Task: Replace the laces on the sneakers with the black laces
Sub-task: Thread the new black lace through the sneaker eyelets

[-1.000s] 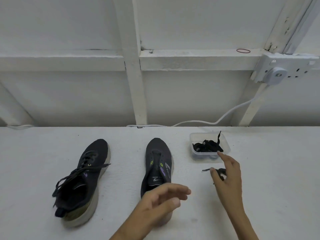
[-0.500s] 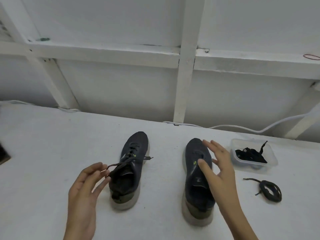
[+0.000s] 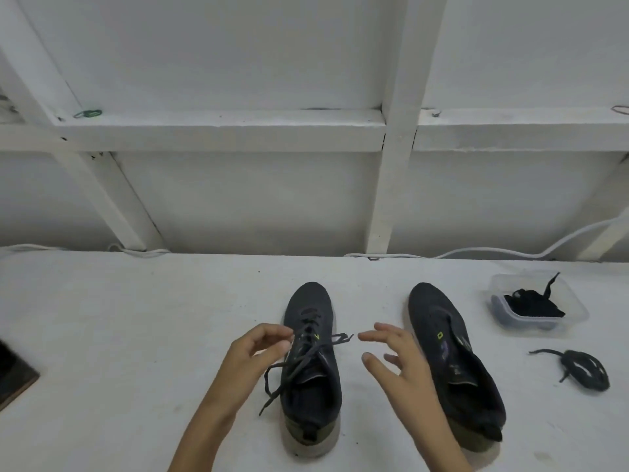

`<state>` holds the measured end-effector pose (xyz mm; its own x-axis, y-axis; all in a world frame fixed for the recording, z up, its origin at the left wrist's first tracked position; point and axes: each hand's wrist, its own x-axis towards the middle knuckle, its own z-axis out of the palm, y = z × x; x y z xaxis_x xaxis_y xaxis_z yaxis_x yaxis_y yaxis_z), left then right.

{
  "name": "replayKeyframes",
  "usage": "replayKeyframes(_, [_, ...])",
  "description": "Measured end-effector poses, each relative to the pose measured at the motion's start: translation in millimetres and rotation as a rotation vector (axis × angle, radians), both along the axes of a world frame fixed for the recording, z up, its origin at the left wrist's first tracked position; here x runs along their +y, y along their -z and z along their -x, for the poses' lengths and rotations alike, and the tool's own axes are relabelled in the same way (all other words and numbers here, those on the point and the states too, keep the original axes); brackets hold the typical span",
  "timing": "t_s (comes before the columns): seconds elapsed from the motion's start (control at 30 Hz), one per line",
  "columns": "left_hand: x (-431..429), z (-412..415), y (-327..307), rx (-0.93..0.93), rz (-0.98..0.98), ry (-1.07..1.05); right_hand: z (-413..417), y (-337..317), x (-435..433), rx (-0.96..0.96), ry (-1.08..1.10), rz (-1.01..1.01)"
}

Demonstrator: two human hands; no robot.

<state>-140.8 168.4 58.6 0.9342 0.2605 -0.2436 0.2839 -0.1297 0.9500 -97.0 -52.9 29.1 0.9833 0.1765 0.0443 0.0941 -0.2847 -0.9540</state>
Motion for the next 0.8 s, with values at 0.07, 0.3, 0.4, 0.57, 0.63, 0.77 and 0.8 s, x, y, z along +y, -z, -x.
replayKeyframes(0.07, [2.3,-7.5,4.1,0.031,-0.02,0.105,-5.4,9.4,9.1,0.03,-0.047,0.077])
replayKeyframes(0.3, [-10.3,-24.1,18.6,0.041,-0.106,0.133,-35.2,31.4,20.5,0.031,-0.231,0.297])
replayKeyframes(0.4, [-10.3,-23.1,24.8,0.011,-0.135,0.139,-38.9,35.4,22.8,-0.032,-0.198,0.313])
replayKeyframes(0.57, [-7.6,-13.7,32.0,-0.028,-0.168,0.131,-40.7,26.5,21.4,-0.063,-0.211,0.298])
replayKeyframes(0.63, [-5.8,-10.0,34.8,-0.076,-0.177,0.125,-42.1,17.1,17.8,-0.026,-0.211,0.193])
replayKeyframes(0.77, [-7.1,-7.0,37.6,-0.149,-0.189,0.148,-46.5,-10.7,11.3,0.145,-0.227,-0.084])
replayKeyframes(0.8, [-7.5,-7.0,38.1,-0.155,-0.206,0.157,-48.9,-18.6,10.6,0.186,-0.232,-0.114])
